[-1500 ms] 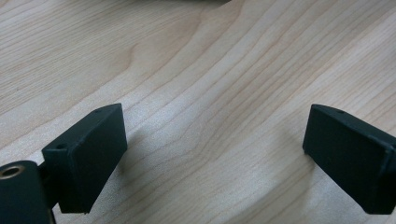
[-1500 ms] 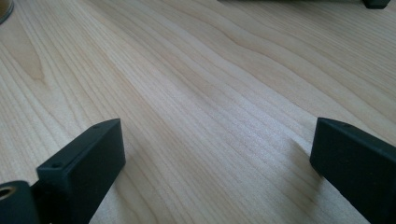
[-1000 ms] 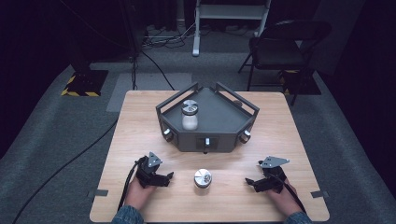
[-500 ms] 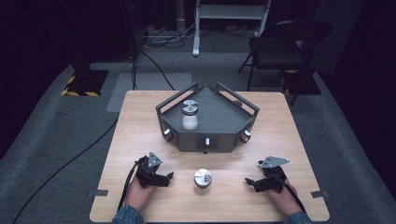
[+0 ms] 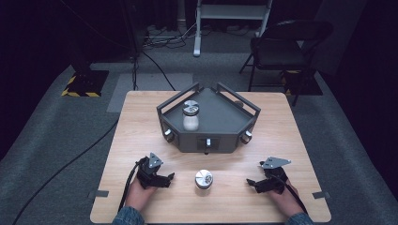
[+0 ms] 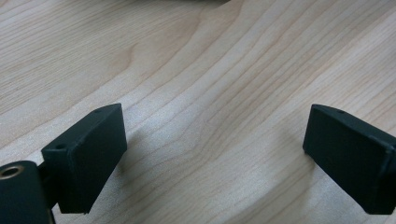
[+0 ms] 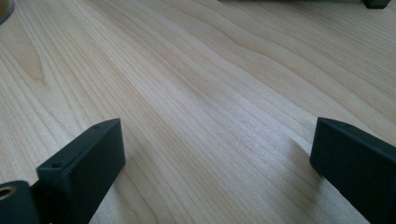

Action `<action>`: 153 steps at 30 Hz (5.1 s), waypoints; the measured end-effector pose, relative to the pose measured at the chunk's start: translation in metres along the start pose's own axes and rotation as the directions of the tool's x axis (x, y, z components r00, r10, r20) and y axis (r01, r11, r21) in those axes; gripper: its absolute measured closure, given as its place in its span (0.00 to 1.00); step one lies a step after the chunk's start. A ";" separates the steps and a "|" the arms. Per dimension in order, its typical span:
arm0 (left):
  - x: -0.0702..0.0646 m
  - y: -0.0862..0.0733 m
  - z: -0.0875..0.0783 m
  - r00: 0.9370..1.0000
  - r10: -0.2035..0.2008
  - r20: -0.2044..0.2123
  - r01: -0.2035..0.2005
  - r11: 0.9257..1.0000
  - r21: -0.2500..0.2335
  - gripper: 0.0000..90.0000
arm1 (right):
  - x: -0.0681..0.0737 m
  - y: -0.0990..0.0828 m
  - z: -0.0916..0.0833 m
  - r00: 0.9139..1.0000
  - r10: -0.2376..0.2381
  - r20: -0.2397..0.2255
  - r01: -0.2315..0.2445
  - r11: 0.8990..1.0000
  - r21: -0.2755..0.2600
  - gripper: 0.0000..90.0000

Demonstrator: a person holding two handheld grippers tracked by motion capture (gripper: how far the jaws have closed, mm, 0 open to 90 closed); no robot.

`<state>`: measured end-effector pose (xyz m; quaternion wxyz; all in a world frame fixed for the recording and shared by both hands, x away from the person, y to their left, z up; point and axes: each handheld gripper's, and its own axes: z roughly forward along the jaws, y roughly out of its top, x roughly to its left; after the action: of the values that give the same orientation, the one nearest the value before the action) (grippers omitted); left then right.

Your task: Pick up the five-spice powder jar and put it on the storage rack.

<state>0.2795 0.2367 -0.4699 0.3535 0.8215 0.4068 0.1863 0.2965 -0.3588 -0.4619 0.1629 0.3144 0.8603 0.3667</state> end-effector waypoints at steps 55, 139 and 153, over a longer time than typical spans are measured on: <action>0.000 0.000 0.000 1.000 0.000 0.000 0.000 1.000 0.000 0.07 | 0.047 -0.003 -0.031 0.995 -0.075 0.066 0.095 0.918 -0.385 0.06; 0.000 0.000 0.000 1.000 -0.001 -0.001 0.001 1.000 0.000 0.06 | 0.100 0.023 0.068 0.951 -0.225 -0.212 0.143 0.929 -0.341 0.33; 0.000 0.000 0.000 1.000 0.000 0.000 0.000 1.000 0.001 0.06 | 0.095 0.024 0.058 0.962 -0.204 -0.180 0.137 0.935 -0.327 0.33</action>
<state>0.2799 0.2366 -0.4698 0.3533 0.8216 0.4069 0.1860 0.2650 -0.2524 -0.4888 0.1495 0.1677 0.8281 0.5136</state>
